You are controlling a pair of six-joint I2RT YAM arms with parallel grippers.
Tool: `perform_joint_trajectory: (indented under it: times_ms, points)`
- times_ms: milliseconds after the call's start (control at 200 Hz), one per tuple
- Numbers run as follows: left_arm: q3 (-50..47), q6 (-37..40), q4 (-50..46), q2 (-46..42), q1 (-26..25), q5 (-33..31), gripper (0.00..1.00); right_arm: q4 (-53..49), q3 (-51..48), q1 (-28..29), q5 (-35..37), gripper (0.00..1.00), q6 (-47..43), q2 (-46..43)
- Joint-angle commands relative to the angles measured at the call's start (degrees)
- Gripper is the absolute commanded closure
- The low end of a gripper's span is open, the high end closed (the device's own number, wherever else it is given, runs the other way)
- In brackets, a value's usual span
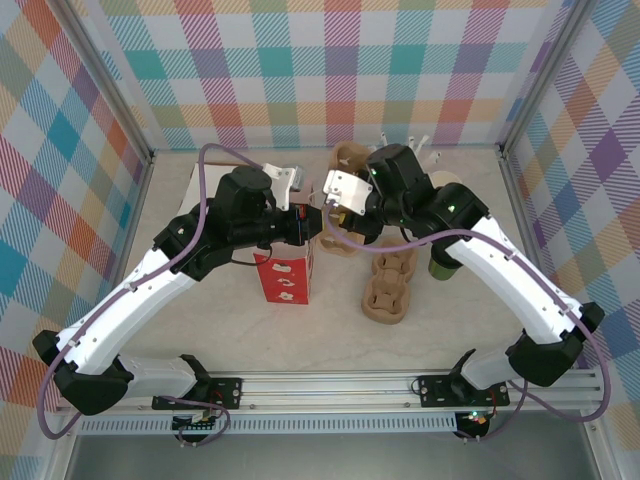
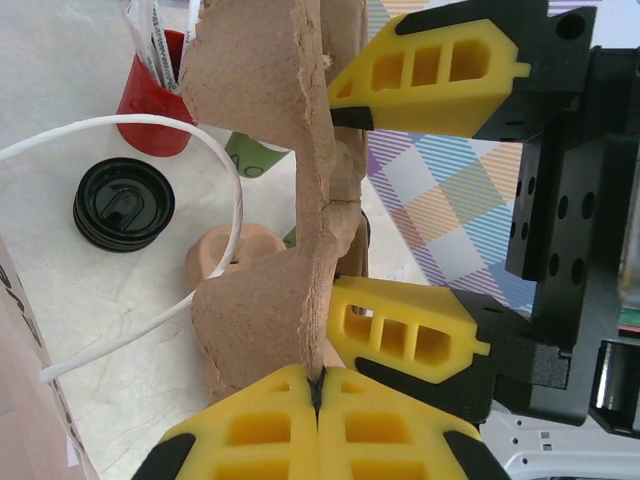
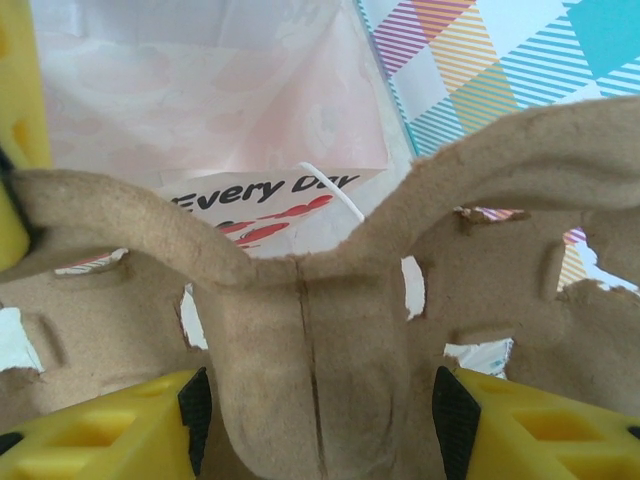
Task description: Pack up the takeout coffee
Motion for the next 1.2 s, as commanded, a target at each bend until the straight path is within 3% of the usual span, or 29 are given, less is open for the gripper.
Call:
perform_joint_trajectory:
  times_ms: [0,550,815,1020,1195]
  points:
    - [-0.44,-0.35,2.49,-0.53,-0.74,0.69,1.0,1.92,1.46,0.43,-2.28,0.38,-0.69,0.7]
    - [-0.03,-0.05,2.19,-0.68,-0.74,0.55,0.97,0.76,1.02,0.43,-0.68,0.56,-1.04,0.22]
    - [1.79,1.63,-1.51,-1.49,-0.74,-2.6,0.76,-0.24,-0.31,0.34,1.34,0.58,-0.35,-0.19]
    - [5.92,4.33,-9.66,-1.89,-0.31,-11.34,0.51,2.24,-7.4,-0.65,2.36,0.59,2.32,-4.46]
    - [9.2,4.11,-16.91,-1.45,6.14,-15.54,0.4,2.24,-12.68,-1.67,3.32,0.6,5.79,-9.07]
